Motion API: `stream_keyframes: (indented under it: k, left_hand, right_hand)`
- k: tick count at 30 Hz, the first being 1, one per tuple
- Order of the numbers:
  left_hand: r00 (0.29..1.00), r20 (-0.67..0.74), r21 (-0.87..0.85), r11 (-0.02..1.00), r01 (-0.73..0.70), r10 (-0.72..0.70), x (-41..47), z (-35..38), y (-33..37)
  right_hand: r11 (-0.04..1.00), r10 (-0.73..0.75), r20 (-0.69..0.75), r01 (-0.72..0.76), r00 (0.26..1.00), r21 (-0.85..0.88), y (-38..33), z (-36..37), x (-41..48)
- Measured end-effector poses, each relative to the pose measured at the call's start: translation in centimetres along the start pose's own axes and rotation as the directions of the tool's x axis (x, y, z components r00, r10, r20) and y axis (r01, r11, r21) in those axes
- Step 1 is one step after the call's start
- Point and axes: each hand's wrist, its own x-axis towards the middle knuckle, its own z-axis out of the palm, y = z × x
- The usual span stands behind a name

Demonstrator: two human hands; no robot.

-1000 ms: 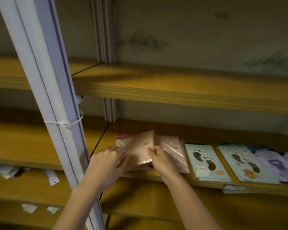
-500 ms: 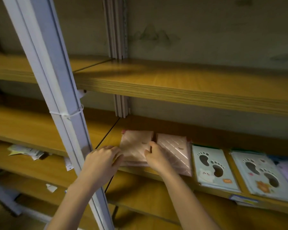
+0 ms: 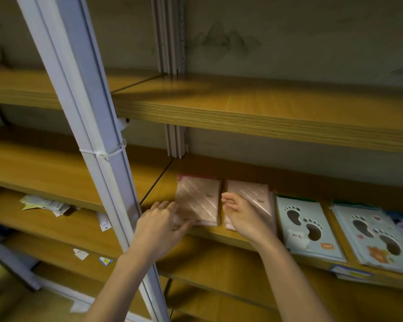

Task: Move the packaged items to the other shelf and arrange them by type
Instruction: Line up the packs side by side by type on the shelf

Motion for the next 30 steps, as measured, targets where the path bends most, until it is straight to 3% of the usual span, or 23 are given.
stream_keyframes:
  k: [7, 18, 23, 30]
  left_hand:
    - [0.970, 0.242, 0.042, 0.998, -0.049, 0.038, 2.8, 0.2, -2.1]
    - [0.925, 0.320, -0.239, 0.962, -0.129, 0.204, 5.6, 2.5, -5.6]
    - [0.882, 0.404, -0.346, 0.933, -0.098, 0.243, 6.6, 2.0, -6.8]
    - [0.901, 0.388, -0.388, 0.921, -0.032, 0.195, 7.1, 1.7, -5.7]
  right_hand:
    - [0.993, 0.119, -0.002, -0.119, 0.993, -0.026, -0.6, 2.5, 1.4]
    - [0.844, 0.157, -0.145, -0.210, 0.977, -0.494, -3.1, 6.2, 2.7]
    - [0.858, 0.191, -0.118, -0.224, 0.974, -0.462, -3.4, 6.4, 3.4]
    - [0.920, 0.191, -0.164, -0.235, 0.968, -0.314, -2.5, 6.9, 3.8]
